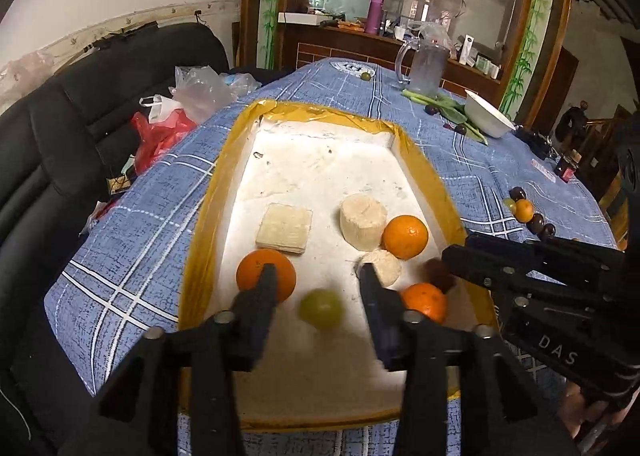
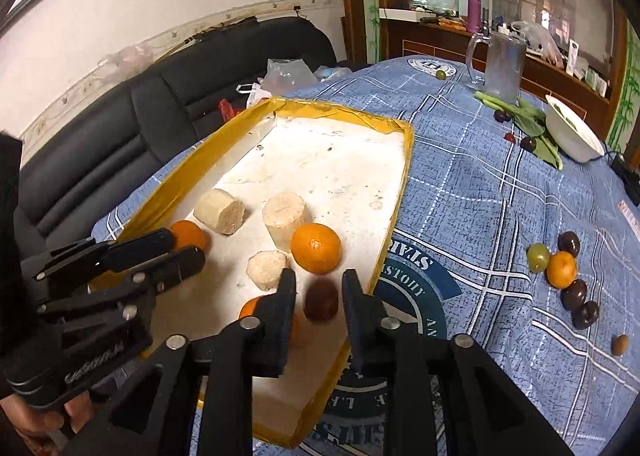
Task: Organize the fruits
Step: 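Carry the grape and date over the tray and open both grippers, then move both grippers back to the loose fruits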
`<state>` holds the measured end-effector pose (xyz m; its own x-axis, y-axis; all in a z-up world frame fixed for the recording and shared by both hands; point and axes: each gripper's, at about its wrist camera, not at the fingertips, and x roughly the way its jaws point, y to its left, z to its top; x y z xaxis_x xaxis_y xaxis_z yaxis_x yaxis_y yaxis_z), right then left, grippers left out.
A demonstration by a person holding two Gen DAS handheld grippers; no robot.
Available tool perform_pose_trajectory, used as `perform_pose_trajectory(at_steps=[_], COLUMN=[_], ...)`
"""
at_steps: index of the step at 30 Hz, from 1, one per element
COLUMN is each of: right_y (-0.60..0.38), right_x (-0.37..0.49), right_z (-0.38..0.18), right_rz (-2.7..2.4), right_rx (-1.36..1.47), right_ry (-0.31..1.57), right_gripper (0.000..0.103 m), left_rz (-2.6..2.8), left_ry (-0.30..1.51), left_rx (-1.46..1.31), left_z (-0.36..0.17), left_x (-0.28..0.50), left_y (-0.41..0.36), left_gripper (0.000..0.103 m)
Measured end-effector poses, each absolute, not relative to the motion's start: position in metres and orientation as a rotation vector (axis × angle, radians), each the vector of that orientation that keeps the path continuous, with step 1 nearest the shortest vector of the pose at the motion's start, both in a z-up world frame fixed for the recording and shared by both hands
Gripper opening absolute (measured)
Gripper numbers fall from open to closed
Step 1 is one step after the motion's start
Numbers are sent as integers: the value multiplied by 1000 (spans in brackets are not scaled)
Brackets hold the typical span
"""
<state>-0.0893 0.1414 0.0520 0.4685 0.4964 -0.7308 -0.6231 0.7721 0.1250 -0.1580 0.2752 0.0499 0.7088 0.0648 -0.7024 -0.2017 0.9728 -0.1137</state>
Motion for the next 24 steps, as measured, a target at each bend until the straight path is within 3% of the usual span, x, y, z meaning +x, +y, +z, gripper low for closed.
perform_pose_trajectory(at_steps=[7,9,13,24], right_y=[119,106,75,-19], right_x=[-91,-93,-95,-93], right_z=[61,64,67,60], right_rz=[651,634,584,425], right_rx=[-115,-100,-61,53], right_ry=[830,823,816,840], right_gripper=[29,29,50,50], left_rz=[160,165,178,130], left_ry=[780,781,775,745], left_rx=[-203,-198,-152,-5], left_z=[51,53,59,77], left_x=[-159,-159,-160,-162], left_y=[278,275,263,209], left_gripper=[47,52,54,65])
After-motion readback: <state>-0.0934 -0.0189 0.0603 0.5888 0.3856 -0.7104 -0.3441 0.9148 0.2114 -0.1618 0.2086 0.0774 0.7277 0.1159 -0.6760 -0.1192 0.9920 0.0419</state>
